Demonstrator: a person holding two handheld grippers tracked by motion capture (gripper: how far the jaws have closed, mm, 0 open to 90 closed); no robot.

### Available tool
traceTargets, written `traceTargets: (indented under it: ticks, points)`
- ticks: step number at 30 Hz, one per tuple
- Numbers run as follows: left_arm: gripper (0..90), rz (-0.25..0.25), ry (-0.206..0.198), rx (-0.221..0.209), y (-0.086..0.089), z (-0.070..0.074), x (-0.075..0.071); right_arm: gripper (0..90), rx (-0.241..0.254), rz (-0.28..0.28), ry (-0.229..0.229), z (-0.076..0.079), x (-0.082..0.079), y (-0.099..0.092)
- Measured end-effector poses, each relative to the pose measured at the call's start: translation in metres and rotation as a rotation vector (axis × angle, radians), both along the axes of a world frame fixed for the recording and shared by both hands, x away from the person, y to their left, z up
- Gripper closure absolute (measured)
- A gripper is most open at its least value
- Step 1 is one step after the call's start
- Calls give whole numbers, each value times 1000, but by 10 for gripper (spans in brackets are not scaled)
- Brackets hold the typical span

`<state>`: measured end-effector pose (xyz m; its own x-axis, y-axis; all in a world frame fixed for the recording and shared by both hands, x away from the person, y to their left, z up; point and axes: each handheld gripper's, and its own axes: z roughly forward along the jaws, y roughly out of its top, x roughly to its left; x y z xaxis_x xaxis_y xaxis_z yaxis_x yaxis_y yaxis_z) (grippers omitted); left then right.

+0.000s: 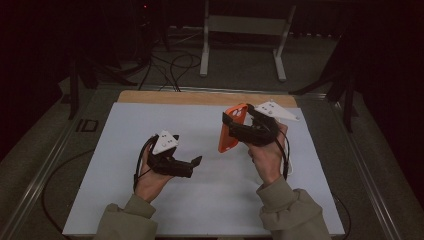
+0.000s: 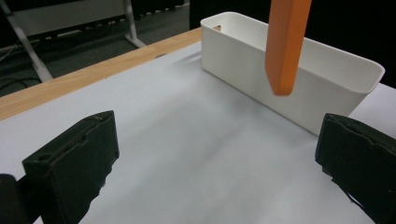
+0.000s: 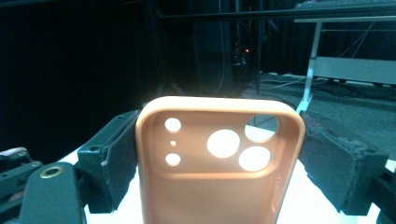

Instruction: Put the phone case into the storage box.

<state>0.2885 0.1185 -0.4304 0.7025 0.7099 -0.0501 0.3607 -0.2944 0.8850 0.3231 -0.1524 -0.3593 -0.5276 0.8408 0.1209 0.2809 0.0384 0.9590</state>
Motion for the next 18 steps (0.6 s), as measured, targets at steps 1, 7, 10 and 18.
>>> traceTargets:
  ticks: [1, 7, 10, 18]
  points:
    - [2, 4, 0, 0, 2, 0, 0, 166, -1, -1, 0, 0, 0, 0]
    - [2, 23, -4, 15, 9, -1, 1, 166, -9, -11, -3, 1, 4, -3]
    - [2, 32, -5, 8, 17, -2, 1, 166, -10, -16, 0, 1, 5, -3]
    - [2, 62, -20, -9, 34, -1, -1, 166, -15, -33, -5, 3, 8, -8]
